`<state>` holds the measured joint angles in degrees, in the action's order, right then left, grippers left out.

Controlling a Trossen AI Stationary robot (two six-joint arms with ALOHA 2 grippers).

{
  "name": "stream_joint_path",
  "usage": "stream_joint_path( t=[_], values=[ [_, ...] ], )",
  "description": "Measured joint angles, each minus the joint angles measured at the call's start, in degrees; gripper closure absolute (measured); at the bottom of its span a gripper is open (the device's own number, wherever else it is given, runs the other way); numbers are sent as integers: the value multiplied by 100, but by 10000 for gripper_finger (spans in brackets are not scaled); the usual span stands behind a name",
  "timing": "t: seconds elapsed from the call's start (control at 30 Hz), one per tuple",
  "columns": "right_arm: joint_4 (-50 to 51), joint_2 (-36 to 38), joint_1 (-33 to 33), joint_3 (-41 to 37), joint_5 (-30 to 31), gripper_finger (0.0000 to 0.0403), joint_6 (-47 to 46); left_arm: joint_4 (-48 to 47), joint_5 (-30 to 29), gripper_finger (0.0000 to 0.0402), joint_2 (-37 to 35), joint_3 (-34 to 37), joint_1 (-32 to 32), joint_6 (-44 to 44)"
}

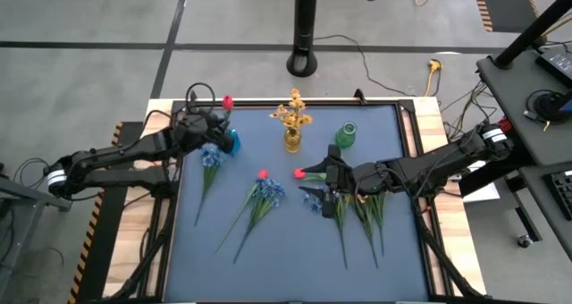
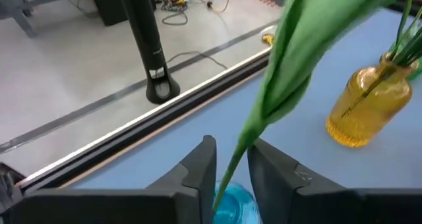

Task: Sort flowers into vase by color
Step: Put the top left red tulip into the blue vase, then put the left red tulip into the blue vase

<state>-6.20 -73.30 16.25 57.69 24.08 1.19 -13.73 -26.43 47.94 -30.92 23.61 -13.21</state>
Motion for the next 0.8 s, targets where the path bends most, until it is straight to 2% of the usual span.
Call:
stream_joint_path(
  t=[0.37, 0.67, 0.8],
  values=[
    [60, 0, 0, 0, 0, 193, -193, -1206, 10, 264, -269, -140, -310, -513],
    [892, 0, 0, 0, -1, 193, -1078, -2939, 4, 258, -440, -801, -581, -1344],
    [1681, 0, 13, 0, -11, 193, -1788, -3186, 39, 258, -460, -955, -1033, -1699]
  ],
)
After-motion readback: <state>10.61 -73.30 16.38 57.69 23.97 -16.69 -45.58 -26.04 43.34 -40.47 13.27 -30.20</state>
